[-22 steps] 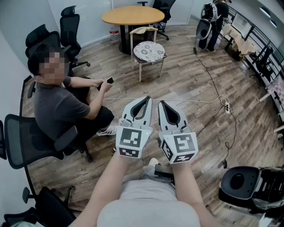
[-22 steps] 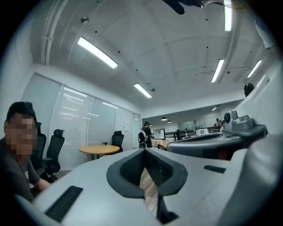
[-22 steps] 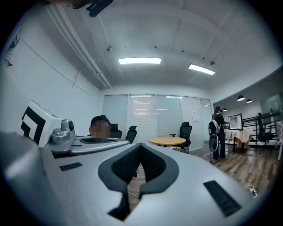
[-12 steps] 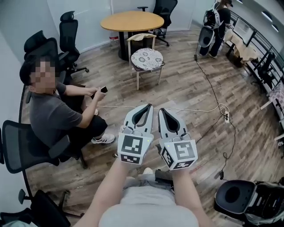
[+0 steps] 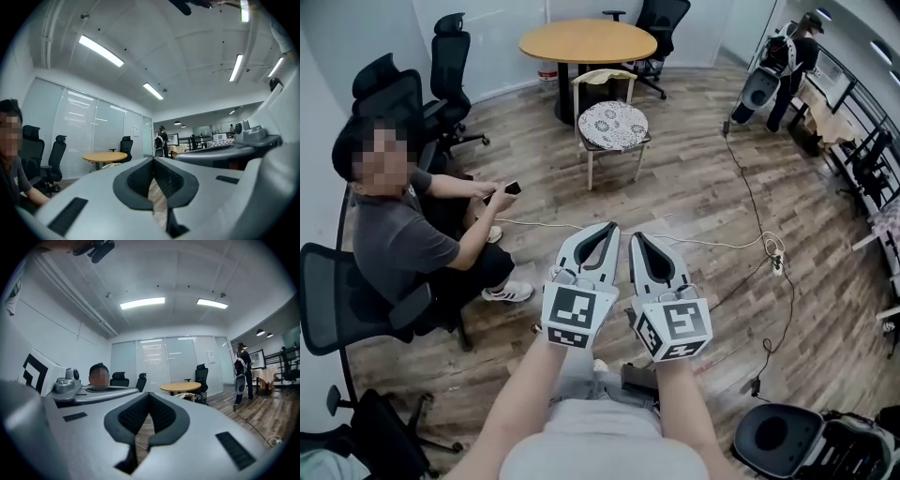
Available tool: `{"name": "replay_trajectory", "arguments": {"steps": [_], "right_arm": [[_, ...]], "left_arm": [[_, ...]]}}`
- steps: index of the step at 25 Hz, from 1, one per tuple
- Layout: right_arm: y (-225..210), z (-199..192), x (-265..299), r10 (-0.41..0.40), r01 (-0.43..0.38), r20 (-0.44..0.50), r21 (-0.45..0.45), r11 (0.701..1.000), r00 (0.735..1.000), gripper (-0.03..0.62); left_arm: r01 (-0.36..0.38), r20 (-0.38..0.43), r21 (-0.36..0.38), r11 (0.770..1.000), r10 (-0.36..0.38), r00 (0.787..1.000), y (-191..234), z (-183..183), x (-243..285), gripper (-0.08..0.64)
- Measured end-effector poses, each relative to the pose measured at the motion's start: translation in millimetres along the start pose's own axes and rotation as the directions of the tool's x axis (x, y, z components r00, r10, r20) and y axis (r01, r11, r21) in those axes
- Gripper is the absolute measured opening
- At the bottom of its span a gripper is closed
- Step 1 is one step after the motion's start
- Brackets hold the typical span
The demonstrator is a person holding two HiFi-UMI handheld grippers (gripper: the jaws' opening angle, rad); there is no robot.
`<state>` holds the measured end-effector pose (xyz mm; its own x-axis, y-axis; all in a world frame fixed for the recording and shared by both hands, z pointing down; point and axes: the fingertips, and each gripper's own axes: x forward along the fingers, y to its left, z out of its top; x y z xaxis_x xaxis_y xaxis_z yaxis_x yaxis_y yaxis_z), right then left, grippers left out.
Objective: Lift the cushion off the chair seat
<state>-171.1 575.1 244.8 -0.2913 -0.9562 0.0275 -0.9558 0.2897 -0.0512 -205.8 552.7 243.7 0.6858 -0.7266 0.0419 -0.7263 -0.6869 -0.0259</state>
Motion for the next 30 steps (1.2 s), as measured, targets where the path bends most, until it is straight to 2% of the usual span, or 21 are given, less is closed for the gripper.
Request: {"name": "replay_trajectory", "arguments": {"steps": [8,13,21,30], "right_arm": [[-27.6,-7.2,33.2,0.007,-0.007,-0.018,-0.020,1.000,1.000,0.025],[-47.4,-6.8,69.5,-0.003,0.003,-0.020,-0.038,0.999,1.000,0.025],[-88.7,-3.7,139.3,-0.043,0.041,-0.028,-0.062,0.997,0.999,0.025],[-122.9,-10.0,231.1,-0.047,0.044,-0.063,-0.049,0.998,0.997,0.025]], "left_arm": [[-0.004,-0.019,-0.040,0.999,0.003,1.000,20.3,-15.0,43.3,0.003],[0.020,-0.013,-0.047,0.999,-0.020,1.000,37.8,-17.9,81.5,0.003],[0.036,-0.004,-0.056,0.998,-0.036,0.999,77.3,-17.4,152.9,0.003],[0.052,-0.024,-0.060,0.997,-0.054,0.998,135.7,-21.6,232.2,0.003]]}}
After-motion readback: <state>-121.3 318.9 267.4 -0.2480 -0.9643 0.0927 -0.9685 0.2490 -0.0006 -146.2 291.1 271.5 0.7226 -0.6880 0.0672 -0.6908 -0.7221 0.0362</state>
